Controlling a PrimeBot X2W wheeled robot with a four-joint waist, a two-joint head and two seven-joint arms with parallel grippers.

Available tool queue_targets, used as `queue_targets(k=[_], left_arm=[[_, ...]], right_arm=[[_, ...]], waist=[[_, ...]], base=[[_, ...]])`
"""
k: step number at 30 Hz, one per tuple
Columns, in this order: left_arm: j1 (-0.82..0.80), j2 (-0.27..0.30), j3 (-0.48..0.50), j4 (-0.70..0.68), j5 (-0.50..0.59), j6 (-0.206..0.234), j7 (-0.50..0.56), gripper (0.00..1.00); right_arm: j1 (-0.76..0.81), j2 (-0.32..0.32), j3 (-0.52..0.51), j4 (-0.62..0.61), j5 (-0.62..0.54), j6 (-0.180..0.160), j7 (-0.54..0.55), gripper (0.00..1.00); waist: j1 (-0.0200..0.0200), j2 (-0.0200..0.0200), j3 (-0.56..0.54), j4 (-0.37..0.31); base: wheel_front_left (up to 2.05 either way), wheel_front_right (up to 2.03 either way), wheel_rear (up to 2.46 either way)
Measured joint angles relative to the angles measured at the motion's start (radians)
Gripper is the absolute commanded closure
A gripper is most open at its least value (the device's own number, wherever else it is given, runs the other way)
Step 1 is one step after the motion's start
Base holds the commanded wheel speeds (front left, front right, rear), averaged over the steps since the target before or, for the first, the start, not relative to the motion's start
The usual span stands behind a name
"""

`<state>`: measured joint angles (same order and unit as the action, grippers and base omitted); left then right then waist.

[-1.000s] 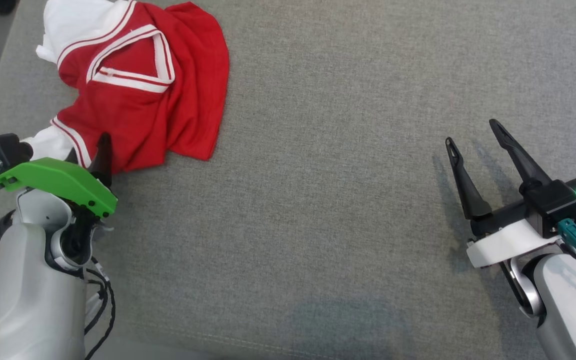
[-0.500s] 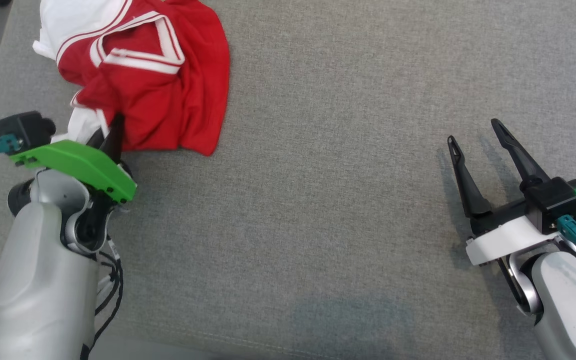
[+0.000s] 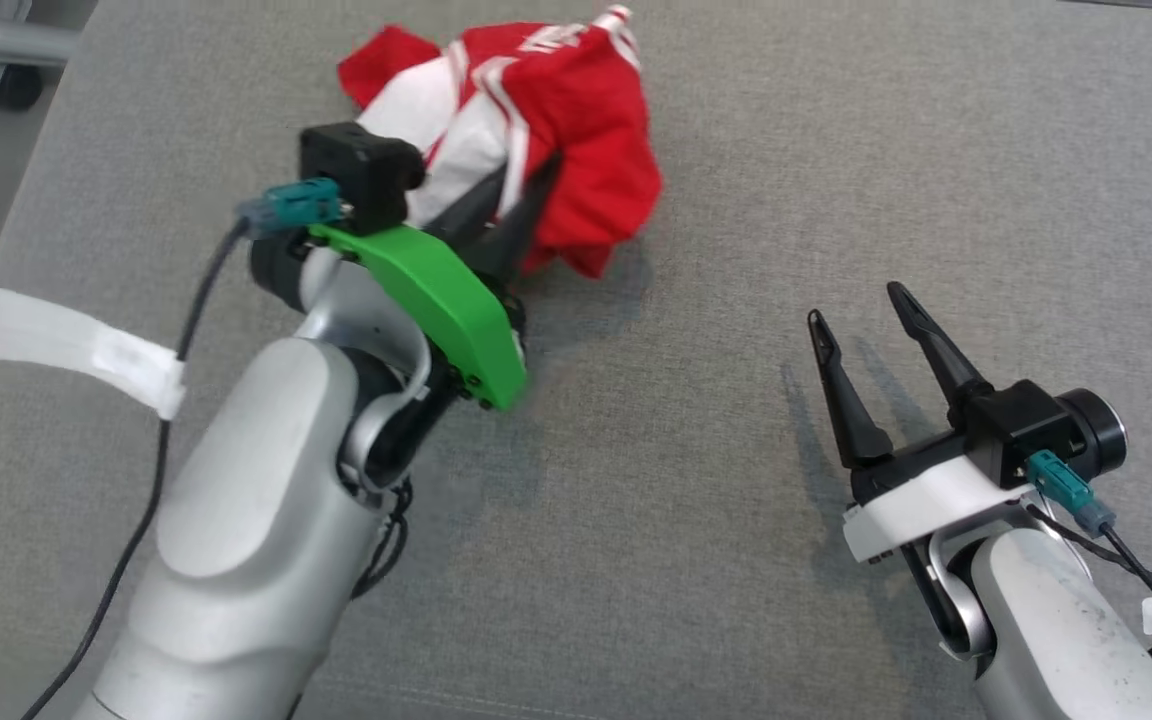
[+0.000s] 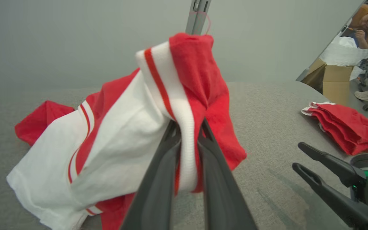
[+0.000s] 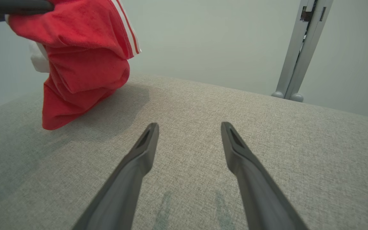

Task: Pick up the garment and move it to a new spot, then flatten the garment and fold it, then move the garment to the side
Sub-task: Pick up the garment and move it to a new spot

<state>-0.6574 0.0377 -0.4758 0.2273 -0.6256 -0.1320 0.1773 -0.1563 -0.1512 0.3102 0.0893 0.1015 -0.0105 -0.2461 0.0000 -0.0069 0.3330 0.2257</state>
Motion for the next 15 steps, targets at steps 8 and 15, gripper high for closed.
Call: queue_targets(k=[8, 15], left_arm=[[-0.027, -0.005, -0.290, -0.235, -0.125, 0.000, 0.080, 1.00], [-0.051, -0.001, -0.334, -0.410, -0.264, 0.000, 0.150, 1.00]], right_arm=[[0.002, 0.050, -0.025, 0.018, 0.019, -0.044, -0.006, 0.00], [0.035, 0.060, -0.030, -0.008, 0.021, -0.054, -0.008, 0.00]], waist=[[0.0000, 0.0000, -0.057, -0.085], [0.0000, 0.0000, -0.103, -0.176]], base=[[0.00, 0.00, 0.00], [0.00, 0.00, 0.00]])
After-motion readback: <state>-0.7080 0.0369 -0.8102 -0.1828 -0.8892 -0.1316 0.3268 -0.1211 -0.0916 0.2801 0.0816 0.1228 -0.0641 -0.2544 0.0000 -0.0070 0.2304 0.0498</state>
